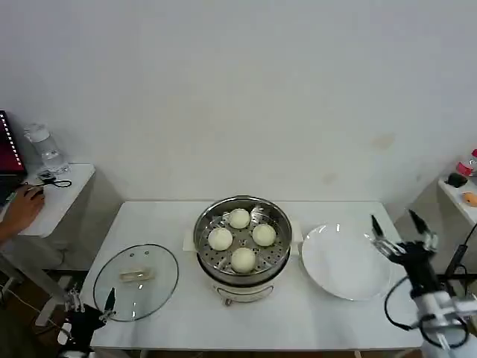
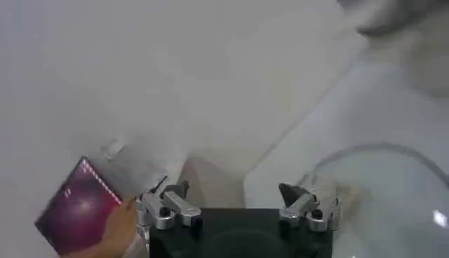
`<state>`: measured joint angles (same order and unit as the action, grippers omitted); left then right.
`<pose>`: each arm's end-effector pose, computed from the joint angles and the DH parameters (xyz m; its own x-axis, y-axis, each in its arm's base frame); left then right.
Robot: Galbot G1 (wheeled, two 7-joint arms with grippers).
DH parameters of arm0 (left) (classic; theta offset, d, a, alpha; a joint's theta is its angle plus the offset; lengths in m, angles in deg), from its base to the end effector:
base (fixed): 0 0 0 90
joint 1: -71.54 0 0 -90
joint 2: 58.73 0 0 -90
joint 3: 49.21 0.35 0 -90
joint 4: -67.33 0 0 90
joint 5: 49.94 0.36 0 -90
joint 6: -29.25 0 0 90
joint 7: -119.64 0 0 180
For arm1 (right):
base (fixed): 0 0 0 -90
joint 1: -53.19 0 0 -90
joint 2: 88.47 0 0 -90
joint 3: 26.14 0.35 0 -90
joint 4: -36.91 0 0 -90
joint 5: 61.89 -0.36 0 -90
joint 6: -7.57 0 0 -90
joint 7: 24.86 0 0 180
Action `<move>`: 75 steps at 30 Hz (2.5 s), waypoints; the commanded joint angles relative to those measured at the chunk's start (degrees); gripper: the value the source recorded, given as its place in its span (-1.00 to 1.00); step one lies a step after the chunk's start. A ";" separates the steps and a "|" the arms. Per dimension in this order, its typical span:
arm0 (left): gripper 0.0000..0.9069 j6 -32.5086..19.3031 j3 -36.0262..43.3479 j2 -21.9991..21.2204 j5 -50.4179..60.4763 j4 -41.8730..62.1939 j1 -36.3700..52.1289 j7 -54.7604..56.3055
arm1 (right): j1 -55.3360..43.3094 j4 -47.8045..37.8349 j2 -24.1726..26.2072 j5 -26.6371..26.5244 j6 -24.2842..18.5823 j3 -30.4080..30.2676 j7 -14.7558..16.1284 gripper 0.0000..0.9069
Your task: Take steamed baozi put them in steamer then cover it.
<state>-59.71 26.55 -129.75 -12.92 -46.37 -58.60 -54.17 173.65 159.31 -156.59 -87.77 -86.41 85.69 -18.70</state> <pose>0.1361 0.1434 -0.3342 -0.9785 -0.1509 0.1406 0.0512 0.4828 0.8743 0.1907 -0.1634 -0.2324 -0.9810 -0.0207 -0.1928 -0.0049 0.9966 -0.0821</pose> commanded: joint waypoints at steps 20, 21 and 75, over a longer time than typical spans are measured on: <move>1.00 -1.61 10.47 8.17 21.42 22.14 17.37 2.81 | 13.97 9.34 -11.15 2.31 -2.07 10.97 1.02 1.00; 1.00 -1.50 10.59 8.45 21.23 22.25 17.91 2.66 | 14.18 9.43 -11.32 2.36 -2.14 10.98 1.05 1.00; -1.00 -5.07 12.83 6.08 28.50 33.24 29.52 10.37 | 13.58 9.80 -12.06 2.52 -0.93 10.92 0.59 1.00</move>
<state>-63.20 41.18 -122.95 12.86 -12.52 -28.55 -49.00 187.21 168.78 -168.82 -85.10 -87.48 96.47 -18.06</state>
